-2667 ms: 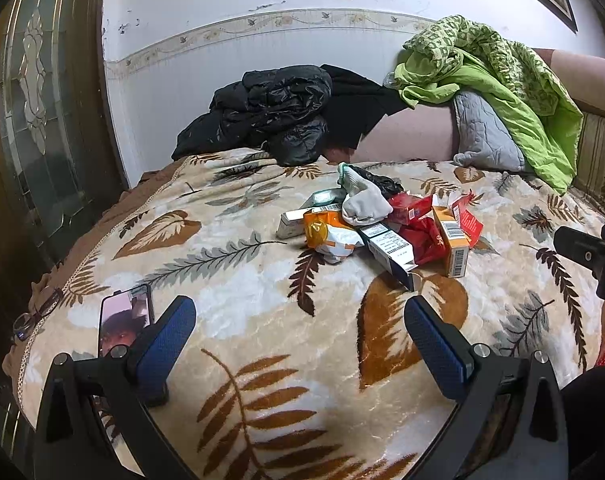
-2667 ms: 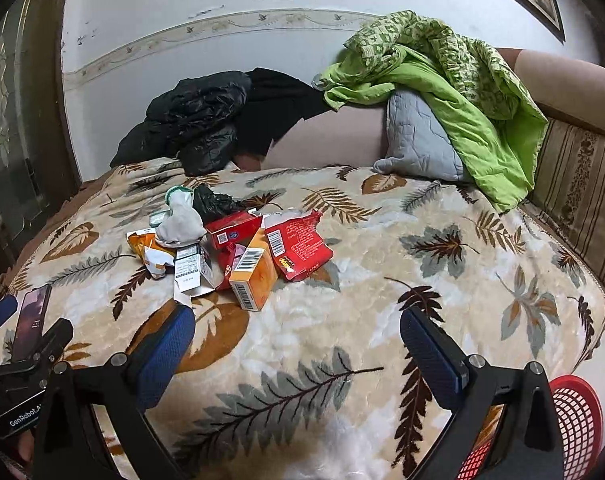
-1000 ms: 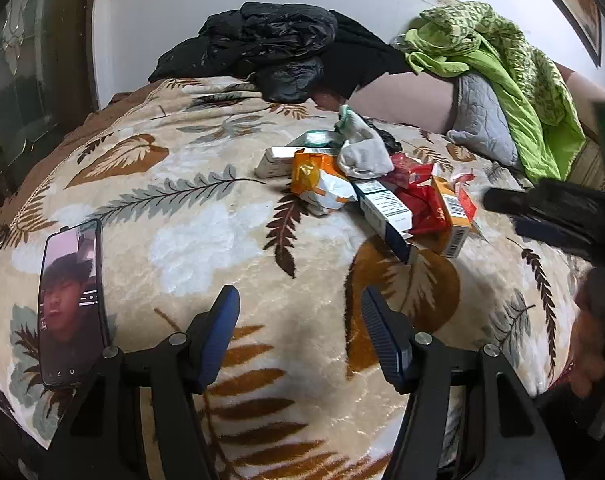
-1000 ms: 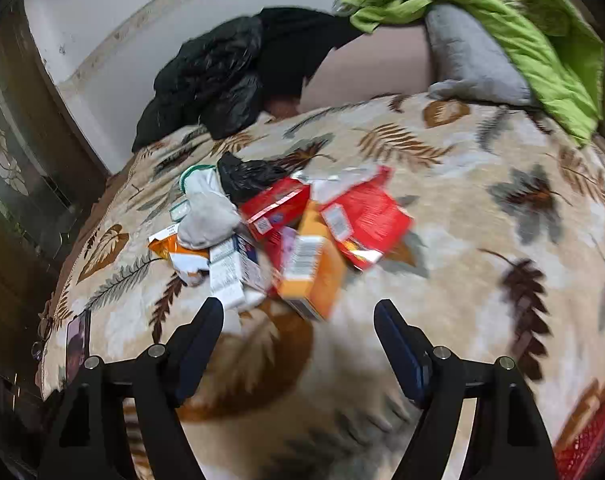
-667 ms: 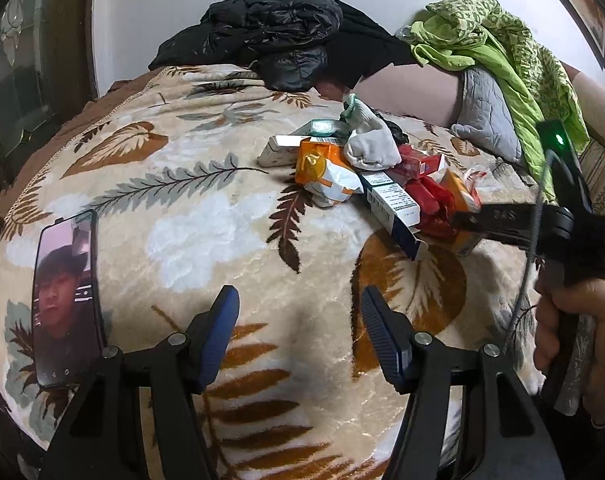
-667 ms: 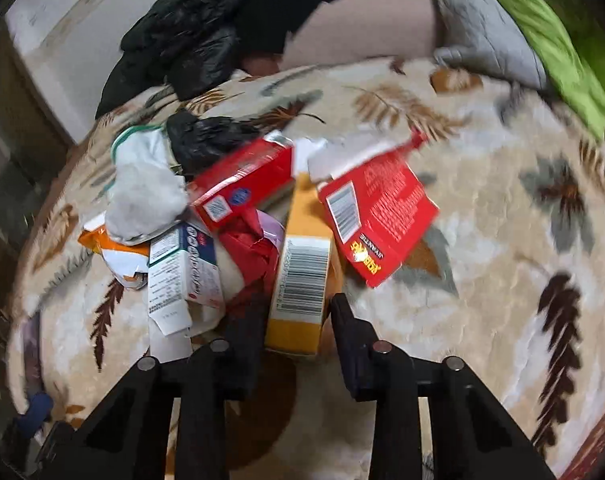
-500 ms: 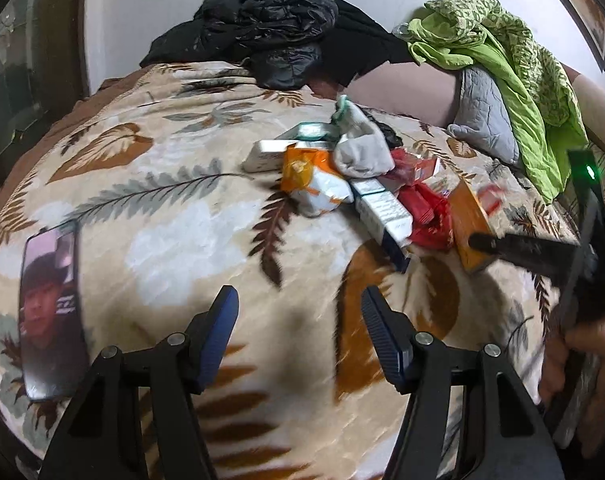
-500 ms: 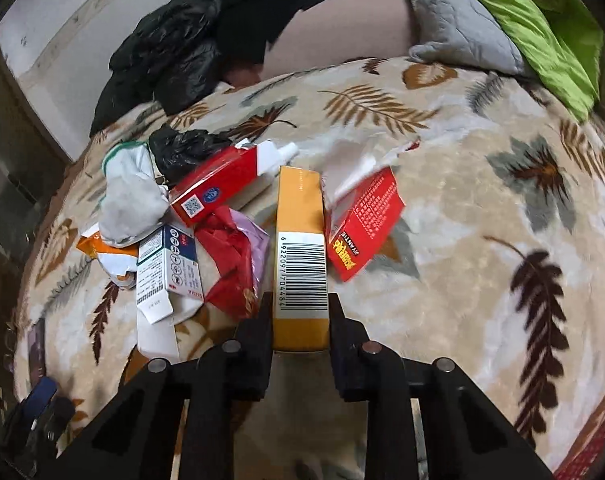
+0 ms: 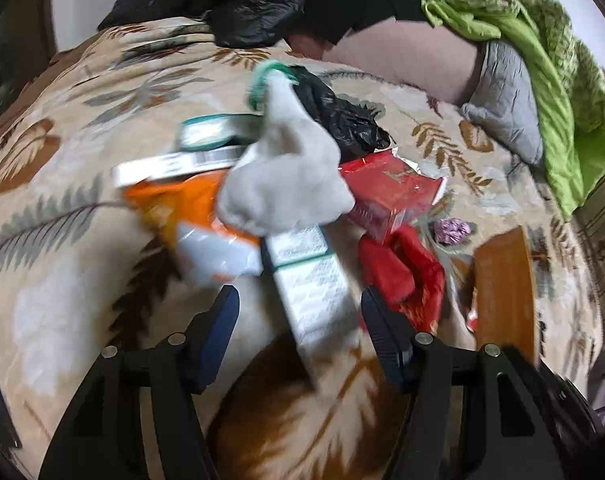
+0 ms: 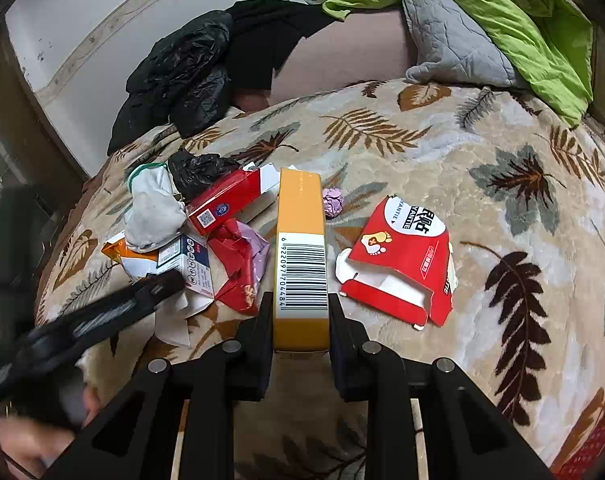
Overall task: Collect trash
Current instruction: 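Grasp the orange snack box with the right gripper while the left gripper approaches the white medicine box, then grasp the white medicine box with the left gripper and lift it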
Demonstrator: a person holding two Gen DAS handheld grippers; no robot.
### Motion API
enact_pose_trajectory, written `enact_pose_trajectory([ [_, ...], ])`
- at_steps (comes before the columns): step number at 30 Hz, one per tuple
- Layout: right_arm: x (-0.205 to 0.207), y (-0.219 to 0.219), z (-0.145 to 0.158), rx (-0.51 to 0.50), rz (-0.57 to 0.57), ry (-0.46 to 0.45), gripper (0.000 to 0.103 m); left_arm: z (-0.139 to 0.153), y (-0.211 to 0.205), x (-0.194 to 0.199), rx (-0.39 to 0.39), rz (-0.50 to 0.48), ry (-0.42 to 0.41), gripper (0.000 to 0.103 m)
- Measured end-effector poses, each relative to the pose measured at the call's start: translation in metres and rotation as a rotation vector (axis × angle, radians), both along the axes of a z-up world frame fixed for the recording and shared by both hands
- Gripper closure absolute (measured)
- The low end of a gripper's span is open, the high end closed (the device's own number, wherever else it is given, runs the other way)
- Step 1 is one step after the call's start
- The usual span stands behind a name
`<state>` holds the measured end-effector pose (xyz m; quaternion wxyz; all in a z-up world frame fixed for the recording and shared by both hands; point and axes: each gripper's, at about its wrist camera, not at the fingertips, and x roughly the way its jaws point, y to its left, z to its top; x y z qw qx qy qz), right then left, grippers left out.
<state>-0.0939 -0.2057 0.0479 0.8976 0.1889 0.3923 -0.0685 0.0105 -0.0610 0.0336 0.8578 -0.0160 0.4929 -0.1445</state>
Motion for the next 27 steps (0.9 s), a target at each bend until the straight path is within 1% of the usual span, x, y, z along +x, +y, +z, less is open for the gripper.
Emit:
enact_pose_trajectory([
  [1,0.001,0.001,0.0,-0.002,0.005,-0.001,0.078,-0.005,-0.004,0.006,0.016,-0.001,0.01,0.057],
  [2,0.002,0.002,0.0,-0.006,0.011,-0.001,0.078,-0.008,-0.004,0.008,0.013,-0.006,0.022,0.066],
  [3,0.002,0.002,0.0,-0.009,0.016,-0.001,0.078,-0.011,-0.004,0.009,0.005,-0.013,0.03,0.066],
  [6,0.002,0.004,-0.001,-0.004,0.037,-0.001,0.078,-0.006,0.006,0.0,0.005,-0.029,-0.002,0.066],
  [8,0.003,0.006,-0.001,-0.001,0.051,-0.002,0.078,-0.003,0.016,-0.012,-0.001,-0.046,-0.012,0.069],
  [12,0.001,0.015,-0.003,0.023,0.096,0.01,0.078,0.004,0.044,-0.052,-0.002,-0.091,-0.017,0.07],
  [14,-0.002,0.019,-0.006,0.053,0.11,0.022,0.078,0.005,0.052,-0.067,0.013,-0.106,-0.022,0.07],
  [17,-0.009,0.032,-0.012,0.078,0.139,0.049,0.078,0.005,0.064,-0.085,0.029,-0.109,-0.055,0.07],
  [19,-0.01,0.039,-0.014,0.076,0.152,0.063,0.078,0.004,0.064,-0.086,0.03,-0.109,-0.071,0.07],
  [21,-0.009,0.045,-0.017,0.048,0.158,0.08,0.078,0.001,0.064,-0.082,0.021,-0.092,-0.065,0.067],
  [23,-0.008,0.045,-0.018,0.042,0.157,0.086,0.077,-0.003,0.064,-0.078,0.029,-0.086,-0.065,0.065],
  [25,-0.008,0.044,-0.019,0.026,0.145,0.089,0.077,-0.006,0.067,-0.074,0.018,-0.081,-0.065,0.065],
  [26,-0.008,0.043,-0.018,0.02,0.144,0.087,0.077,-0.007,0.069,-0.072,0.008,-0.08,-0.062,0.067],
  [27,-0.007,0.042,-0.018,0.015,0.142,0.084,0.077,-0.006,0.07,-0.073,0.003,-0.076,-0.066,0.071],
])
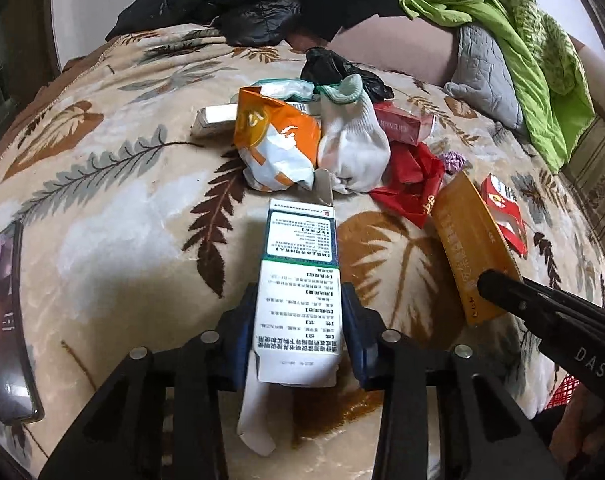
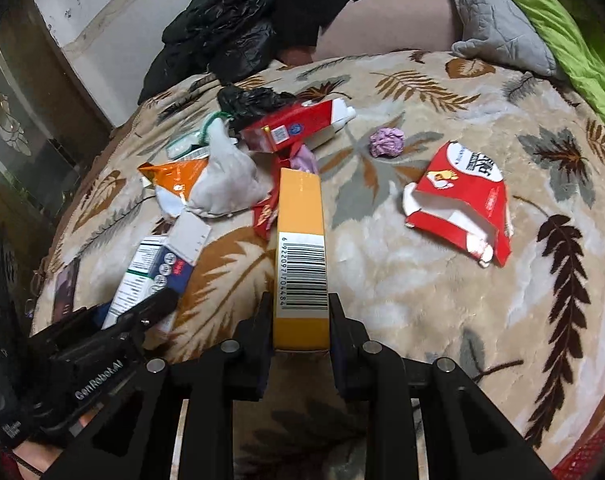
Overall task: Collect trash
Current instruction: 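Grasp the white medicine box with the left gripper and lift it, then carry both boxes to the red wastebasket and open both grippers over it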
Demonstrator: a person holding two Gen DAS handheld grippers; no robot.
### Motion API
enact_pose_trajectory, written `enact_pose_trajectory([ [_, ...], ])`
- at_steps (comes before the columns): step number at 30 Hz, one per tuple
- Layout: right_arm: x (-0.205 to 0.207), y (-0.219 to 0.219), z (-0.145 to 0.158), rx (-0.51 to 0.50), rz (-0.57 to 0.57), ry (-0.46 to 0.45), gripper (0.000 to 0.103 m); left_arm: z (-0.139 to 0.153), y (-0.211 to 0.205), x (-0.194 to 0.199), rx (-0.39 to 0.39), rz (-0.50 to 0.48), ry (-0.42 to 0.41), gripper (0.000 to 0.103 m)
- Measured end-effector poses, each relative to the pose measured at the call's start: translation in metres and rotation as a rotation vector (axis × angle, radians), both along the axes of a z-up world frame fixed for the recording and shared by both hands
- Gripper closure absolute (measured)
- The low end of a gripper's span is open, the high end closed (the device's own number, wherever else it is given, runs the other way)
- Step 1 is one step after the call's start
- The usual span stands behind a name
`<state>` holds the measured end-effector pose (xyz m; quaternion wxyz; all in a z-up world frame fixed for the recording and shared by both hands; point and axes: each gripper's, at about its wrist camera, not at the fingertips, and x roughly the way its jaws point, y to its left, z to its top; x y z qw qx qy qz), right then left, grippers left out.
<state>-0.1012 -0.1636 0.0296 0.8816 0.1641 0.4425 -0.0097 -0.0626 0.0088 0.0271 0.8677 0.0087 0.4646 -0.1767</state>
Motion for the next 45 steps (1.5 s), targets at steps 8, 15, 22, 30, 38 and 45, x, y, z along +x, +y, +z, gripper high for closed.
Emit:
enact_pose_trajectory([
  [8,-0.011,0.006,0.021,-0.06,0.005,-0.128,0.078,0.017,0.008,-0.017,-0.024,-0.006,-0.111,0.071],
  [15,-0.015,0.008,0.035,-0.082,0.005,-0.22,0.078,0.033,0.004,-0.024,0.005,0.0,-0.218,0.071],
  [22,-0.014,0.014,0.035,-0.075,0.042,-0.223,0.078,0.027,0.005,-0.021,0.038,0.02,-0.211,0.071],
  [30,-0.014,0.016,0.035,-0.066,0.056,-0.227,0.078,0.025,0.007,-0.019,0.06,0.037,-0.219,0.071],
  [38,-0.015,0.017,0.035,-0.046,0.059,-0.229,0.078,0.025,0.005,-0.02,0.07,0.031,-0.232,0.071],
  [45,-0.021,0.015,0.038,0.005,0.049,-0.233,0.078,0.026,0.004,-0.021,0.07,0.021,-0.238,0.071],
])
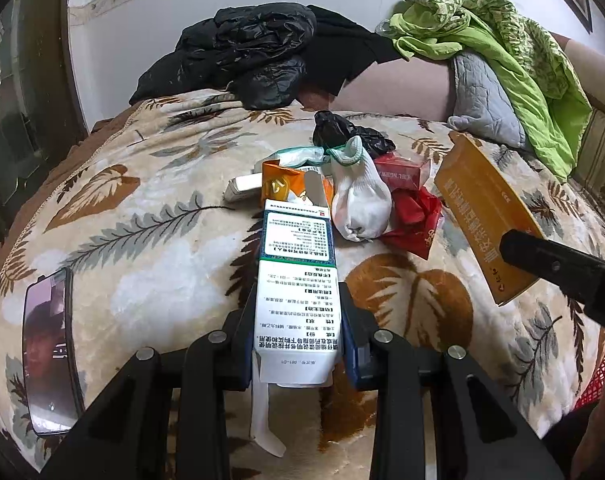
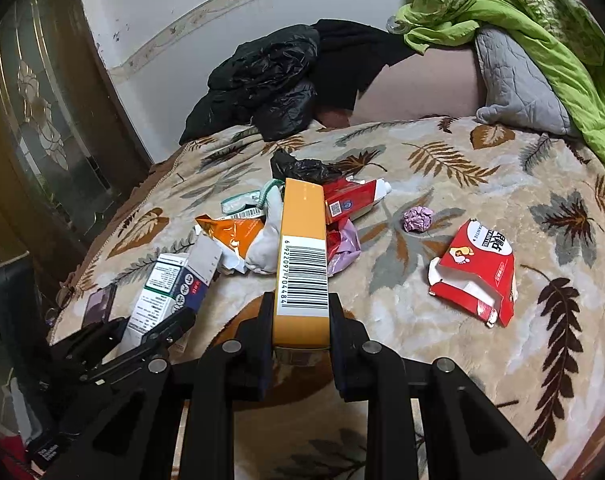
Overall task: Collect trash
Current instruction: 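Carry both boxes to the red wastebasket and open both grippers over it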
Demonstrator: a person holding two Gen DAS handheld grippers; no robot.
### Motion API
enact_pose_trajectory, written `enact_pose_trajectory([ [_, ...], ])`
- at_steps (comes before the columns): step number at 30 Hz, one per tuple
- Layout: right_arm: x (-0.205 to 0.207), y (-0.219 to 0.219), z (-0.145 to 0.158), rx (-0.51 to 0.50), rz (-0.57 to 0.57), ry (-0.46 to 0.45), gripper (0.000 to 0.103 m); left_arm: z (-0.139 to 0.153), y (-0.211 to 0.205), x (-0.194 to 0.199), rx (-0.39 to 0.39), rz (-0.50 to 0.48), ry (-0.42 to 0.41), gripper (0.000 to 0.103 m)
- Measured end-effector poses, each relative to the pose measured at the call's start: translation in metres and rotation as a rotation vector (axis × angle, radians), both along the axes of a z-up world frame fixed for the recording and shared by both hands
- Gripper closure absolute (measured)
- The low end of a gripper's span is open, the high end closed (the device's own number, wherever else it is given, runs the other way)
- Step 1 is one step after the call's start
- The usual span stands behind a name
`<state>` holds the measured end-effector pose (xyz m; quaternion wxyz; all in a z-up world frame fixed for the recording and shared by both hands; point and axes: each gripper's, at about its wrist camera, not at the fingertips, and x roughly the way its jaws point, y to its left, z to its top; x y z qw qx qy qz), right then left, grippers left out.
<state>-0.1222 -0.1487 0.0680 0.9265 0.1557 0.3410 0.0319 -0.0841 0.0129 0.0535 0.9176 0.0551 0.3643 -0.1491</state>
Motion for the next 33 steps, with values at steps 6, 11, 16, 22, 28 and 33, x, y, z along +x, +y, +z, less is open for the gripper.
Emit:
enact_pose_trajectory([
  [6,-0.017,-0.009,0.002,0.056,-0.021,0.011,0.078,0.003,-0.004,-0.006,-0.012,-0.03,0.0,0.071],
  [11,-0.055,-0.03,0.017,0.15,-0.049,-0.018,0.078,0.014,-0.018,-0.018,-0.033,-0.104,-0.003,0.071],
  [16,-0.109,-0.061,0.037,0.155,-0.118,-0.043,0.078,0.039,-0.055,-0.047,-0.042,-0.237,-0.023,0.071],
  [22,-0.197,-0.131,0.042,0.169,-0.334,-0.028,0.078,0.073,-0.125,-0.087,-0.102,-0.468,0.019,0.071],
  [28,-0.288,-0.191,0.033,0.173,-0.569,0.027,0.078,0.084,-0.211,-0.139,-0.143,-0.705,0.108,0.071],
  [33,-0.34,-0.217,0.018,0.216,-0.688,0.067,0.078,0.067,-0.278,-0.182,-0.141,-0.854,0.224,0.071],
])
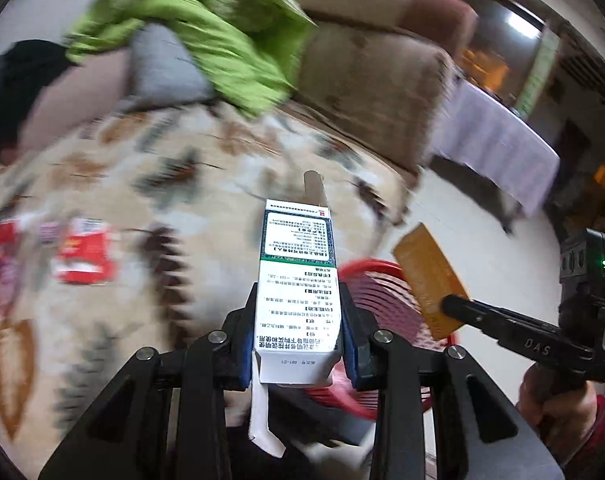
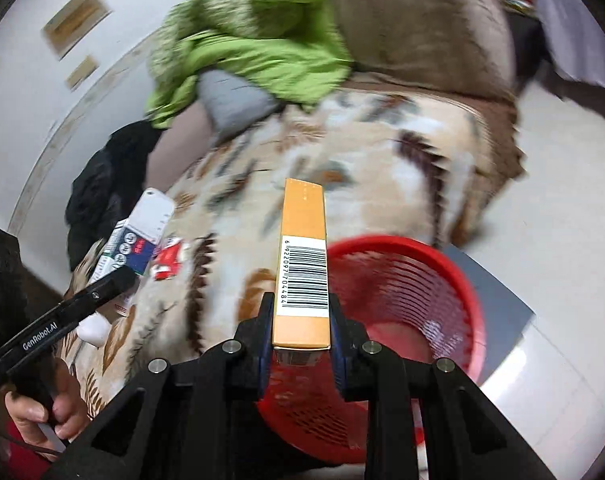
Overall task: Collect trash
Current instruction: 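Carry both boxes to the red wastebasket and open both grippers over it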
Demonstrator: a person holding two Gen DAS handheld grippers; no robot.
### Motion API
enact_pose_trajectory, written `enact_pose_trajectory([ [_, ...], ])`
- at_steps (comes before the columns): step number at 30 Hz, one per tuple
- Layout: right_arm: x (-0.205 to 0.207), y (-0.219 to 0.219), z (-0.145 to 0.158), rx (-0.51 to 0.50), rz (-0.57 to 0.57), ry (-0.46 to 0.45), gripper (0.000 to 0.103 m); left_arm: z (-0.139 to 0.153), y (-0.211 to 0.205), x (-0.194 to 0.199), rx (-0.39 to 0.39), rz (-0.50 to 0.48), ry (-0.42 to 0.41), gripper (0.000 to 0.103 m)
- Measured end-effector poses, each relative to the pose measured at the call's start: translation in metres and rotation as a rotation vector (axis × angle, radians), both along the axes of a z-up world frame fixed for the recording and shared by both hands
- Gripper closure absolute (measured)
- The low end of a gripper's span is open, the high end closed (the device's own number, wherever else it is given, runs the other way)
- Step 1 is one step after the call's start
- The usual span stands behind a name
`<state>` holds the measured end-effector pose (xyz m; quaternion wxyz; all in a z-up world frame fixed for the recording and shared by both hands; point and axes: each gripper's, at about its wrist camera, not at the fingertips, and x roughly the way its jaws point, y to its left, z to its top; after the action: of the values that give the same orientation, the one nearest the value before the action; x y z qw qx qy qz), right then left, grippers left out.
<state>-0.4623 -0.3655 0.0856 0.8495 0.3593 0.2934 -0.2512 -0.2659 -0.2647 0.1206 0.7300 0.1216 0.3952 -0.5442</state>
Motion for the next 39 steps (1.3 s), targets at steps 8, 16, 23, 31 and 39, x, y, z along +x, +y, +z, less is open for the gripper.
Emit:
enact_pose_trajectory([
  [8,-0.041,-0.019,-0.014,0.03,-0.082,0.001,0.078,-0.038,-0.05,-0.046,0.112,-0.118,0.031,0.071],
  [16,-0.037,-0.027,-0.029,0.071,-0.09,-0.011,0.076,-0.047,-0.057,-0.04,0.114,-0.108,0.058,0.039],
  [23,-0.034,-0.025,-0.022,0.043,-0.091,0.003,0.066,-0.031,-0.042,-0.036,0.076,-0.08,0.012,0.035],
  [31,-0.015,-0.011,0.004,-0.033,-0.061,-0.015,0.058,-0.012,0.0,-0.014,0.03,0.006,-0.023,0.035],
  [39,0.036,0.027,0.035,-0.115,0.069,-0.047,0.057,0.007,0.056,0.017,-0.014,0.116,-0.066,0.034],
])
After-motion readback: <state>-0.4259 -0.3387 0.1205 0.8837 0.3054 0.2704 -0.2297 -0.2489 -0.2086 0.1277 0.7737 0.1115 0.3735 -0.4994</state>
